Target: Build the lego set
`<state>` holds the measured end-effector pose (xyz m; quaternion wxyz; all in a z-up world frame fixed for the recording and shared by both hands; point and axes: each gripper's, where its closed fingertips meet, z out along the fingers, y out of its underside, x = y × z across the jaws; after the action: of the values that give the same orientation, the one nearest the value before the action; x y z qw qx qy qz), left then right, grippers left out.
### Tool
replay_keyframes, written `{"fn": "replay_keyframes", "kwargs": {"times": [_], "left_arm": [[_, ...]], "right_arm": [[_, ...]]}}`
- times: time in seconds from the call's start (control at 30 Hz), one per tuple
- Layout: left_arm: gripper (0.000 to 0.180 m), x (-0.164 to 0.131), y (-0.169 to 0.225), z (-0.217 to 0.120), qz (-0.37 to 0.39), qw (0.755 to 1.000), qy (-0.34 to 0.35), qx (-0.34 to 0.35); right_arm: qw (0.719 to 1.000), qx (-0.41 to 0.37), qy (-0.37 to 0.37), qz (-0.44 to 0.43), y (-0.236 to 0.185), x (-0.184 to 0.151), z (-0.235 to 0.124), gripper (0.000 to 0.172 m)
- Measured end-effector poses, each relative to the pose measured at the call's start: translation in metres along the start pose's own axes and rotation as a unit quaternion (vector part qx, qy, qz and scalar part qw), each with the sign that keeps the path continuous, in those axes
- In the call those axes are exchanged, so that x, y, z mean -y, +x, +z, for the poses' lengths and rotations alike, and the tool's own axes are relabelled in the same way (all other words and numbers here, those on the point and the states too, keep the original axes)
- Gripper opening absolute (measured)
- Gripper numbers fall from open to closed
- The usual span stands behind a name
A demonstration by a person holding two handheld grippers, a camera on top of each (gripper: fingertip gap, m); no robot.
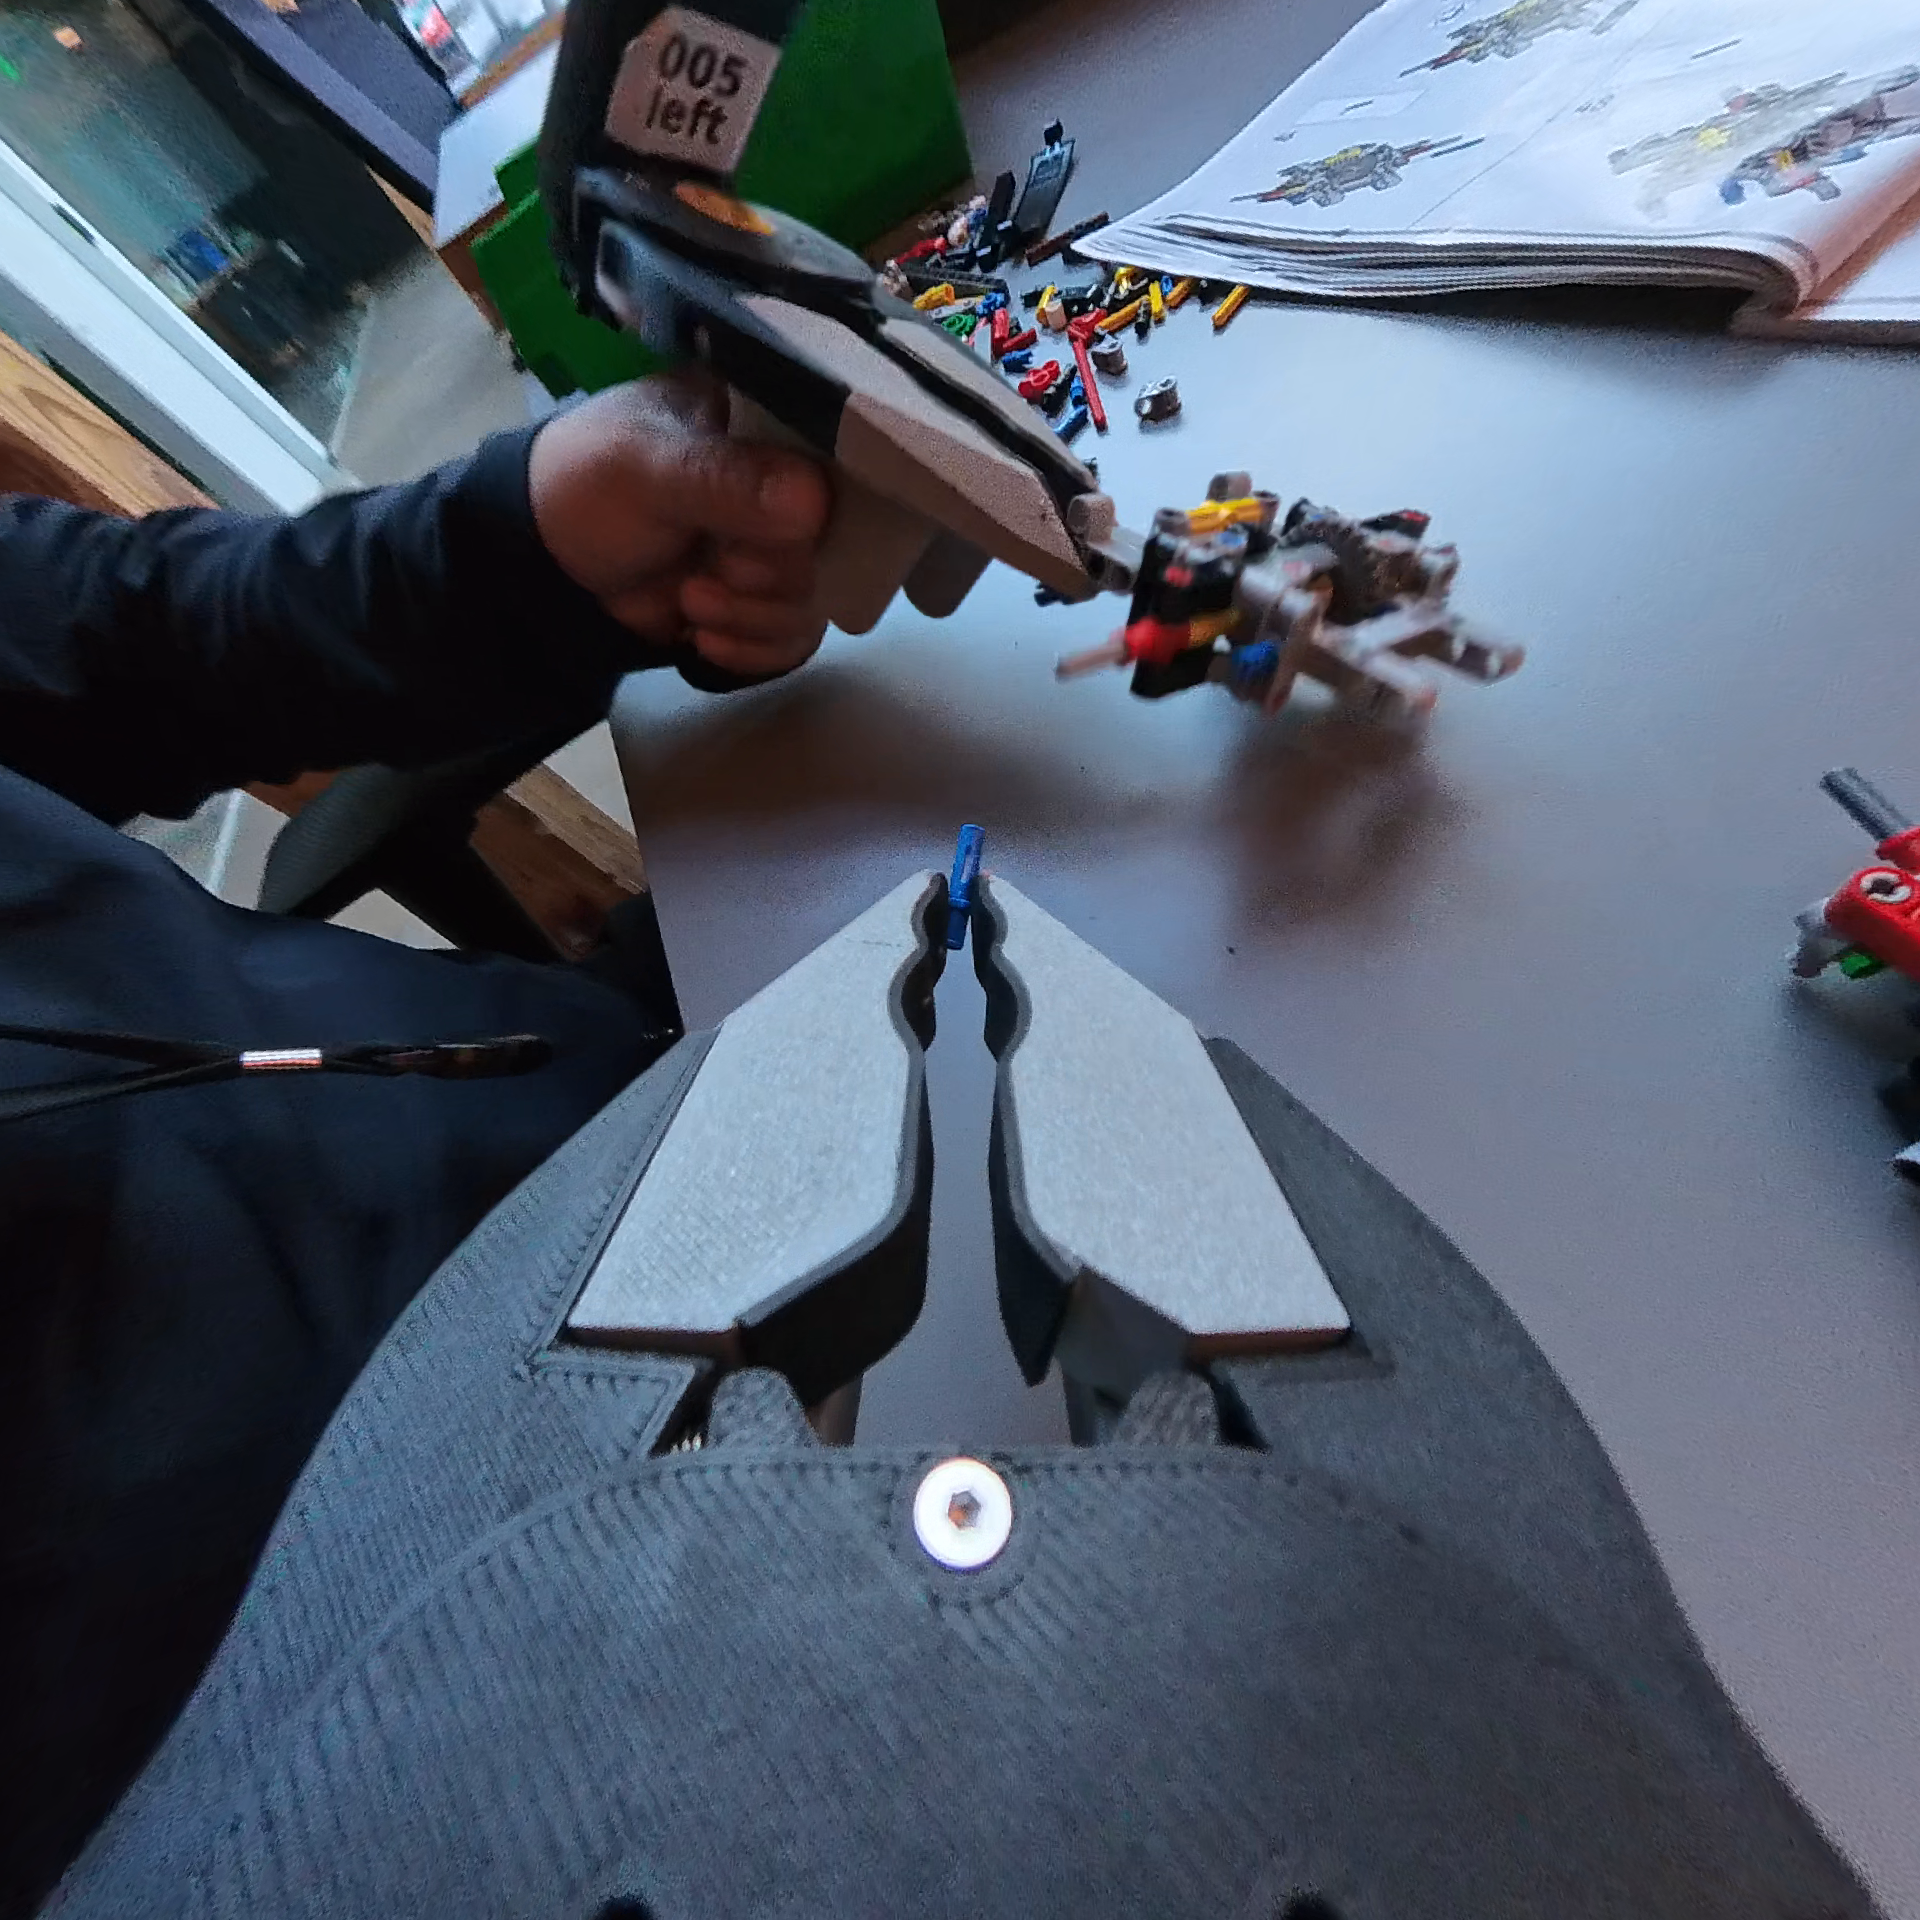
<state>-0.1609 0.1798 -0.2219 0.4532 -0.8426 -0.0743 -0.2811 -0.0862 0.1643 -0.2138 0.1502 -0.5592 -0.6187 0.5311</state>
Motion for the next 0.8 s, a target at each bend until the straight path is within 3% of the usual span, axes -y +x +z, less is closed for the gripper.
{"fn": "replay_keyframes", "kwargs": {"times": [0.13, 0.4, 0.53, 0.67, 0.8], "left_arm": [[0.015, -0.013, -0.001, 0.006, 0.116, 0.990, -0.029, 0.070], [0.019, -0.031, 0.003, 0.006, 0.129, 0.988, -0.053, 0.072], [0.031, -0.037, -0.006, -0.007, 0.168, 0.978, -0.065, 0.109], [0.031, -0.044, -0.015, -0.020, 0.260, 0.950, -0.076, 0.156], [0.030, -0.044, -0.021, -0.038, 0.289, 0.940, -0.067, 0.167]], "right_arm": [[0.999, 0.016, 0.018, 0.023, 0.002, 0.003, -0.008, 0.001], [0.997, 0.039, 0.025, 0.068, 0.008, 0.001, -0.013, 0.000], [0.994, 0.059, 0.019, 0.089, 0.008, -0.002, -0.015, 0.000], [0.999, 0.024, -0.008, 0.044, 0.014, -0.010, -0.013, 0.001], [1.000, -0.021, -0.003, -0.012, 0.022, -0.007, -0.015, 0.001]]}}
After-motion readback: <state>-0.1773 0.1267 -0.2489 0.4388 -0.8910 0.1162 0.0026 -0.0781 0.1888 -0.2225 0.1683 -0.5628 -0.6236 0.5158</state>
